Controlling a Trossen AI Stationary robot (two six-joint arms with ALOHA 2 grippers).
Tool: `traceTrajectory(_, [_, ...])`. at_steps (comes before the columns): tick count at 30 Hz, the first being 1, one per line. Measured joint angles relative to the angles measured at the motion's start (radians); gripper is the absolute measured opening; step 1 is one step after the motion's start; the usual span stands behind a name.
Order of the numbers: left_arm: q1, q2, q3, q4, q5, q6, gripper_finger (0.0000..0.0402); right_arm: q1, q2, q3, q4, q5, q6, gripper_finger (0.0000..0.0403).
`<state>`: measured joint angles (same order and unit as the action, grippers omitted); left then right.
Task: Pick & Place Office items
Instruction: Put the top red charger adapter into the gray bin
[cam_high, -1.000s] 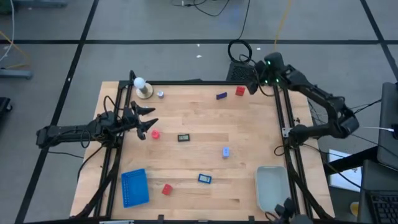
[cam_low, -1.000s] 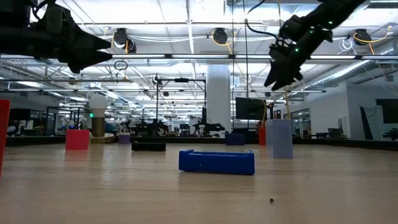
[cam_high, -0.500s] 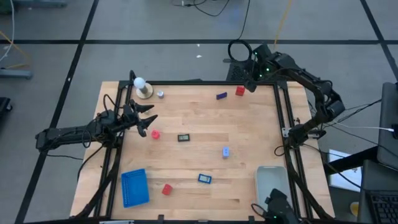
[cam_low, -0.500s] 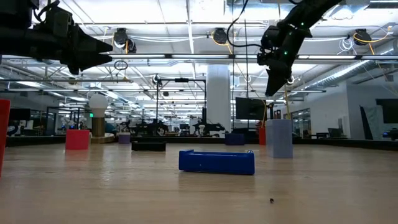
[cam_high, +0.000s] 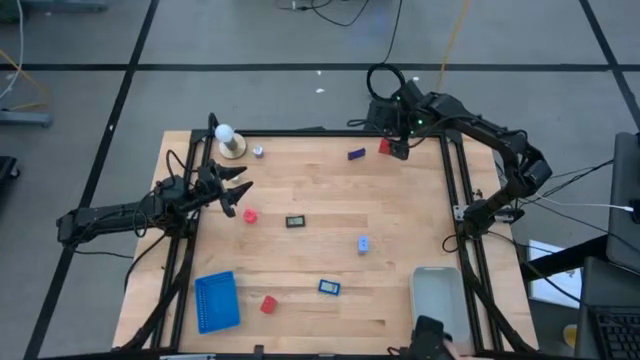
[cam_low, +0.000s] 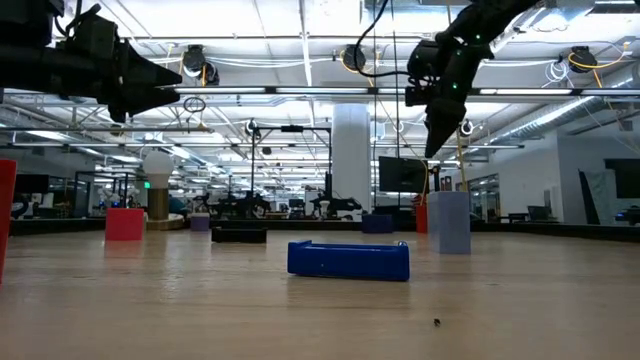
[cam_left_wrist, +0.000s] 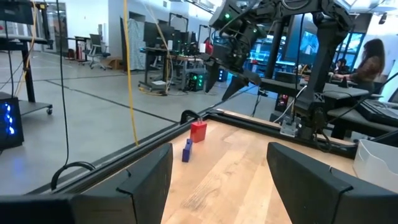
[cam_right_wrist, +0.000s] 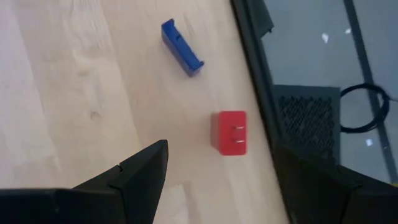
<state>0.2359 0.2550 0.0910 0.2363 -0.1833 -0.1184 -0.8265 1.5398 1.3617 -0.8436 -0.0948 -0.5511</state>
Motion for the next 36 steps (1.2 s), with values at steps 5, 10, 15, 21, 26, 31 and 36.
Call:
traceTrajectory(5, [0.0,0.0,0.0,0.0,0.0,0.006,0.0259,0.0,0.0,-0.052,0.011,-0.006,0.041,0.0279])
traceTrajectory(10, [0.0,0.0,0.0,0.0,0.0,0.008,0.0259,-0.003,0.0,-0.109,0.103,-0.004,0.092,0.0279])
traceTrajectory(15, [0.0,0.0,0.0,0.0,0.0,0.008,0.0259,-0.003,0.0,-0.143,0.183,0.047,0.121,0.0279])
traceTrajectory(21, [-0.001,0.0,0.0,-0.008,0.001,0.008,0.0259,-0.003,0.0,-0.17,0.218,0.046,0.144,0.0279])
traceTrajectory(26, [0.0,0.0,0.0,-0.009,0.001,0.009,0.0259,-0.004,0.0,-0.201,0.28,0.046,0.171,0.0279])
traceTrajectory(31, [0.0,0.0,0.0,-0.009,0.001,0.01,0.0259,-0.012,0.0,-0.231,0.324,0.046,0.173,0.0279])
traceTrajectory(36, [0.0,0.0,0.0,-0.009,0.001,0.011,0.0259,-0.043,0.012,-0.243,0.359,0.043,0.167,0.0279])
